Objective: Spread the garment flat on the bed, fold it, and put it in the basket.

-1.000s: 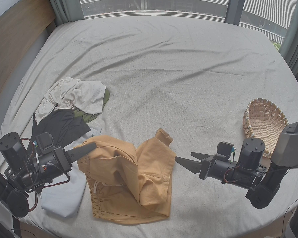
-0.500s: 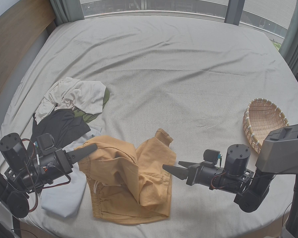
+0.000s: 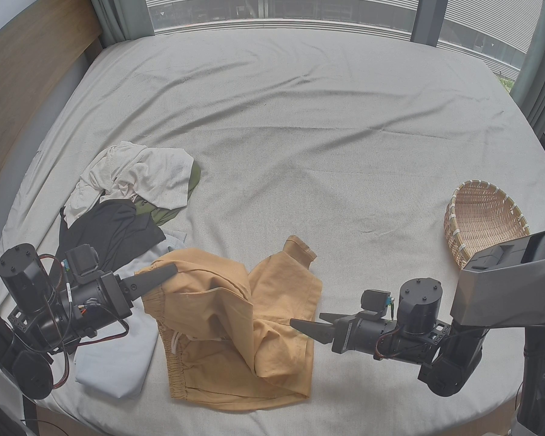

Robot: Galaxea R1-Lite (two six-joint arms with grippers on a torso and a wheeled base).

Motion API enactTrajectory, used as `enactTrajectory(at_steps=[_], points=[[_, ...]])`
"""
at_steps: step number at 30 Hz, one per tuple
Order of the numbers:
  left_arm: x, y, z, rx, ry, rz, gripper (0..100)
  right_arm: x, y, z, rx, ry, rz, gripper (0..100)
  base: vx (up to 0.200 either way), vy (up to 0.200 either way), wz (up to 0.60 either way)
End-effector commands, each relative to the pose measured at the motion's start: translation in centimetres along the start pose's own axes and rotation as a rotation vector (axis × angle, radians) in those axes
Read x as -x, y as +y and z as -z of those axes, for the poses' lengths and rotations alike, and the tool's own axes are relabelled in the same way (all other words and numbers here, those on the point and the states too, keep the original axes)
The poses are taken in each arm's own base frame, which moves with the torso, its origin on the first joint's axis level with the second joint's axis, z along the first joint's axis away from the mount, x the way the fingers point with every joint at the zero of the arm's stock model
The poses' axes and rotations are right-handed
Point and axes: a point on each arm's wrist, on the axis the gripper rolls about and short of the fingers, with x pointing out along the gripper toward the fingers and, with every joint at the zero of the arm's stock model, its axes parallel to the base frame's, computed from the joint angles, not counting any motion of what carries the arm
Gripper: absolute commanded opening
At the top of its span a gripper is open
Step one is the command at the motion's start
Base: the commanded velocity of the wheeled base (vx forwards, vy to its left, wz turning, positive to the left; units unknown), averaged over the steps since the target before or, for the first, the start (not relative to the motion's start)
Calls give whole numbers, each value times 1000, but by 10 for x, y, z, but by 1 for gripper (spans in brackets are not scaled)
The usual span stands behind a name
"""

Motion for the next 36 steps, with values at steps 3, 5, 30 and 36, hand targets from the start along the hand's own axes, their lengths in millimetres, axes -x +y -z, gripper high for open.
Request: enactTrajectory(at_steps=[3, 5, 30, 36], points=[[0, 0, 1, 6, 6, -2, 0, -7, -1, 8, -66, 26, -5, 100, 0, 0, 0], [0, 1, 1, 6, 4, -2, 0, -8, 0, 8, -80, 24, -8, 100, 0, 0, 0], [0, 0, -1, -1, -2, 0, 0, -19, 0, 11, -136, -9, 17, 0, 0, 0, 0], [-1, 1, -1, -1, -2, 0, 0, -4, 8, 0, -133, -41, 24, 0, 0, 0, 0]])
